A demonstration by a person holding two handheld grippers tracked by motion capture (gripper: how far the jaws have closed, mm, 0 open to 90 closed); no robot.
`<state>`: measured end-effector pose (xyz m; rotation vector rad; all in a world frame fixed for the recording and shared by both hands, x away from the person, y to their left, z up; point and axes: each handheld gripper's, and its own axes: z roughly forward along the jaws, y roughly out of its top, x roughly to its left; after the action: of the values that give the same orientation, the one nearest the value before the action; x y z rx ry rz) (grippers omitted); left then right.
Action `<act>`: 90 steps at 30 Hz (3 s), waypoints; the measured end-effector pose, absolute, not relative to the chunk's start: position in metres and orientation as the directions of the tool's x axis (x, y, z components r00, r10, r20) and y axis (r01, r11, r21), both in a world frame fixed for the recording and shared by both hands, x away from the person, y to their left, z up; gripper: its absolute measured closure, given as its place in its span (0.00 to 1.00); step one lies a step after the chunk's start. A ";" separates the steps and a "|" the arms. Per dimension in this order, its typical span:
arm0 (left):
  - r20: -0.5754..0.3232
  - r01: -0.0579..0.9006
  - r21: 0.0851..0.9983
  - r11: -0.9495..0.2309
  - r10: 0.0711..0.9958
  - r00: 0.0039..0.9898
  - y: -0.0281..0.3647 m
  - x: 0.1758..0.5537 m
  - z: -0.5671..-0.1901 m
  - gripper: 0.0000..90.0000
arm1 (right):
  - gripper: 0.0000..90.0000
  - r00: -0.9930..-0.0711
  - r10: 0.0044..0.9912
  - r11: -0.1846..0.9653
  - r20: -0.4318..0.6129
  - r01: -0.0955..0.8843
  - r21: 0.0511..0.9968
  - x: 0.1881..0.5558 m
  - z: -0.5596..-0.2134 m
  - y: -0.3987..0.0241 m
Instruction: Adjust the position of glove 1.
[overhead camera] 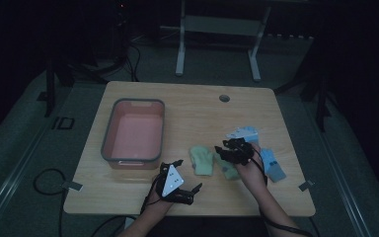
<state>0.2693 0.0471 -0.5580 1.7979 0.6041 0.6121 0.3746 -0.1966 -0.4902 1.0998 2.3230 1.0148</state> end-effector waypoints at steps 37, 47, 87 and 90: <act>0.130 0.101 0.951 -0.293 0.674 0.727 0.046 0.269 -0.558 0.01 | 0.95 -0.463 0.882 0.373 -0.090 0.566 0.735 0.356 -0.491 -0.220; 0.132 0.097 0.951 -0.292 0.670 0.731 0.046 0.268 -0.558 0.01 | 0.95 -0.367 0.926 0.304 -0.084 0.599 0.741 0.351 -0.492 -0.231; 0.140 0.088 0.950 -0.300 0.661 0.737 0.045 0.268 -0.558 0.01 | 0.62 -0.537 0.837 0.296 0.108 0.610 0.735 0.365 -0.505 -0.267; 0.143 0.089 0.948 -0.305 0.660 0.737 0.045 0.268 -0.558 0.01 | 0.65 -0.592 0.802 0.363 0.076 0.584 0.726 0.366 -0.504 -0.269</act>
<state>0.2681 0.0447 -0.5580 1.8155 0.5851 0.6343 0.3665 -0.2688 -0.5038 1.2278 2.3362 1.0631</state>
